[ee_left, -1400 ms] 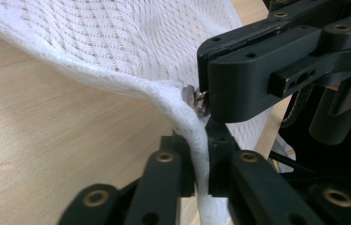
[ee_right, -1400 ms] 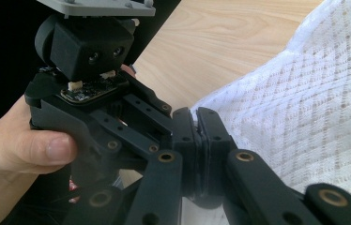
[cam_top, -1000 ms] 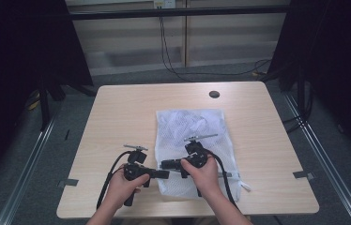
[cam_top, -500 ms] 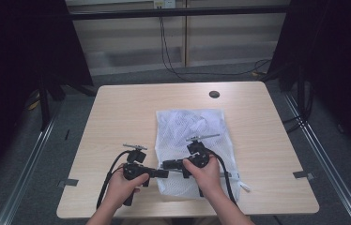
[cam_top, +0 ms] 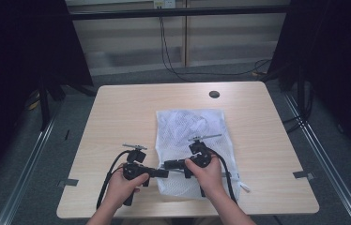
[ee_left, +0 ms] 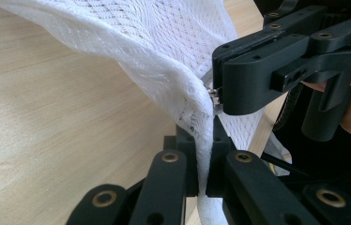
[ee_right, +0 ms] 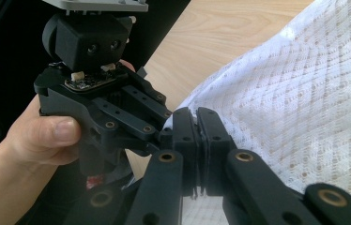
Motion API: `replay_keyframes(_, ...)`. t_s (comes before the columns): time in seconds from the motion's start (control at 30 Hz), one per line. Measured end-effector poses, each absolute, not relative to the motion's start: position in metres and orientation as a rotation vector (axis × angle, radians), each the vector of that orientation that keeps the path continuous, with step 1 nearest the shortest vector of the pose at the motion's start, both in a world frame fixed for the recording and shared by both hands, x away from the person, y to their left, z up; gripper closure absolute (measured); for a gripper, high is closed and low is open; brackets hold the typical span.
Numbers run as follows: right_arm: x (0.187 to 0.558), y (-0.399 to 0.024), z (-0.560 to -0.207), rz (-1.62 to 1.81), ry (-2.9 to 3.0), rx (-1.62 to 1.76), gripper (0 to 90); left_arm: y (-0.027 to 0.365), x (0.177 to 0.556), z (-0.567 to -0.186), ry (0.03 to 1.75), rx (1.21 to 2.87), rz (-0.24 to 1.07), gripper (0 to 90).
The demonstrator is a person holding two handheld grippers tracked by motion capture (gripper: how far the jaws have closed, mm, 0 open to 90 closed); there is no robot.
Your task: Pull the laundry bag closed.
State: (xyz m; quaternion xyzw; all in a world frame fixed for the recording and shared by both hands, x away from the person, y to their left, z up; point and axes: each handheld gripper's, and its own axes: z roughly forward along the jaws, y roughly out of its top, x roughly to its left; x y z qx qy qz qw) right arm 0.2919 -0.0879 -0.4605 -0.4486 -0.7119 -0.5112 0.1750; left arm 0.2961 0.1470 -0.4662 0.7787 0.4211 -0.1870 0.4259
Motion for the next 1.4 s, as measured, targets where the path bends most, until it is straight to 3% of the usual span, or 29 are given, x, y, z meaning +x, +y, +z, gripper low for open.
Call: replay_keyframes(1.4,0.294,-0.125,-0.466,-1.396,-2.027,-1.352,87.6,0.154,0.298,-0.461,1.067,1.914,-0.459,88.6)
